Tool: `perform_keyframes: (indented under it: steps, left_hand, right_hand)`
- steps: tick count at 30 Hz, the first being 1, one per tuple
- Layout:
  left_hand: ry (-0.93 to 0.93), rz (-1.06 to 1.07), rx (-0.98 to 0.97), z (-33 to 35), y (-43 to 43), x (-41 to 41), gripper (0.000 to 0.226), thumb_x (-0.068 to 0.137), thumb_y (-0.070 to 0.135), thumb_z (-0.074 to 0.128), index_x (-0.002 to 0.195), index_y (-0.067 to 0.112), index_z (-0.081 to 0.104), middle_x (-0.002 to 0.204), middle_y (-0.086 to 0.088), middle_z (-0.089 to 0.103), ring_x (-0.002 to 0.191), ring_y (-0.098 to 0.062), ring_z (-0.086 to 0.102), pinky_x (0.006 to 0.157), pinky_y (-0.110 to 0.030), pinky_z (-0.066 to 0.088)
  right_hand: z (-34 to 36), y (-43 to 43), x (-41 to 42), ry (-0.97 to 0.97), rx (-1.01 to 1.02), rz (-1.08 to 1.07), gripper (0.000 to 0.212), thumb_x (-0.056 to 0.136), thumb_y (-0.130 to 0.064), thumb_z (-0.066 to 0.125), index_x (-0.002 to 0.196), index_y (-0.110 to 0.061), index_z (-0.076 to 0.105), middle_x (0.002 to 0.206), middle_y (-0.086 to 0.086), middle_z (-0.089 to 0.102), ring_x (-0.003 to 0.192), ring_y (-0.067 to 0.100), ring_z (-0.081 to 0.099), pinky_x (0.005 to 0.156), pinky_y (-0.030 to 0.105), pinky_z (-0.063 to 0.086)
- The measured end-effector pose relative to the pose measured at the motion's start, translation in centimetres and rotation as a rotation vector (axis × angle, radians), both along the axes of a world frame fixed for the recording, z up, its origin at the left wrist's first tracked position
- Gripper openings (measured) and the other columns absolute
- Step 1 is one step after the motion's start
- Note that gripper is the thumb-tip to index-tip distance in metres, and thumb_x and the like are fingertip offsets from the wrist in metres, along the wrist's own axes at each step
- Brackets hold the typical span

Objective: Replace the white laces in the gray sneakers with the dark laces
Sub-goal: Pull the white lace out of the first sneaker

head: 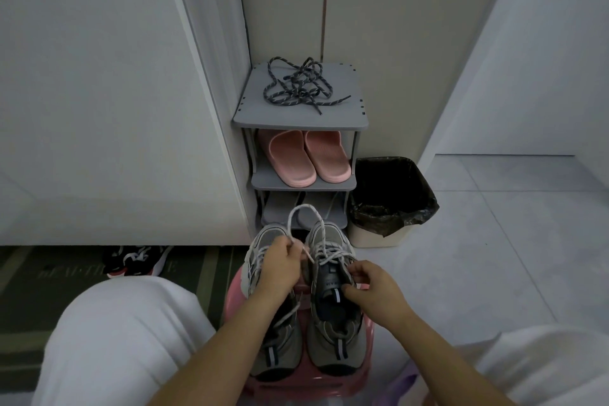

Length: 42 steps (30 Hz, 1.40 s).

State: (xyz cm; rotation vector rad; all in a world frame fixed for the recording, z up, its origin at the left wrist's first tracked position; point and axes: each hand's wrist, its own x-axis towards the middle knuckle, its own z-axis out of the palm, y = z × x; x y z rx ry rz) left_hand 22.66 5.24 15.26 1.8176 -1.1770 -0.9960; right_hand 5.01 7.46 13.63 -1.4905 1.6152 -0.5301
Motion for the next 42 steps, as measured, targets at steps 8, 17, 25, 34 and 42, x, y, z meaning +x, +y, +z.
perform_keyframes:
  steps: [8,17,25,34,42]
  left_hand:
    - [-0.325,-0.351,0.006,-0.2,0.6,0.2,0.014,0.090,0.026,0.059,0.091,0.013,0.061,0.089,0.002,0.063,0.086,-0.014,0.059,0.078,-0.027,0.045]
    - [0.425,0.231,-0.024,1.3,-0.1,0.6,0.019,0.100,0.012,0.040,0.084,0.011,0.051,0.087,-0.006,0.069,0.071,-0.014,0.061,0.066,-0.024,0.046]
    - [-0.363,-0.297,0.024,0.3,0.9,0.0,0.018,0.095,0.024,0.052,0.084,0.010,0.055,0.084,-0.005,0.062,0.077,-0.019,0.056,0.069,-0.027,0.042]
    - [-0.054,-0.233,0.038,0.3,0.3,0.3,0.012,0.099,0.023,0.043,0.090,0.016,0.047,0.086,0.002,0.064,0.082,-0.017,0.059,0.072,-0.027,0.045]
    - [0.233,-0.095,0.135,0.9,0.1,0.4,0.018,0.102,0.012,0.033,0.086,0.010,0.040,0.089,-0.008,0.068,0.079,-0.019,0.065,0.070,-0.018,0.047]
  right_hand:
    - [0.3,0.1,0.1,-0.033,0.018,-0.002,0.032,0.077,-0.016,0.069,0.108,-0.017,0.060,0.104,0.000,0.061,0.094,0.009,0.056,0.072,0.013,0.041]
    - [0.4,0.1,0.0,-0.028,0.016,0.002,0.031,0.078,-0.015,0.069,0.108,-0.015,0.060,0.105,0.002,0.061,0.093,0.010,0.056,0.074,0.015,0.041]
    - [0.4,0.1,0.0,0.014,0.001,0.015,0.032,0.078,-0.017,0.069,0.108,-0.016,0.060,0.104,0.001,0.059,0.090,0.009,0.054,0.067,0.009,0.039]
    - [0.7,0.2,0.1,0.004,0.003,0.014,0.030,0.079,-0.014,0.068,0.108,-0.015,0.059,0.101,0.001,0.059,0.090,0.010,0.055,0.073,0.017,0.042]
    - [0.6,0.2,0.1,0.007,0.004,0.012,0.031,0.078,-0.016,0.069,0.107,-0.016,0.059,0.105,0.003,0.060,0.094,0.011,0.056,0.067,0.009,0.039]
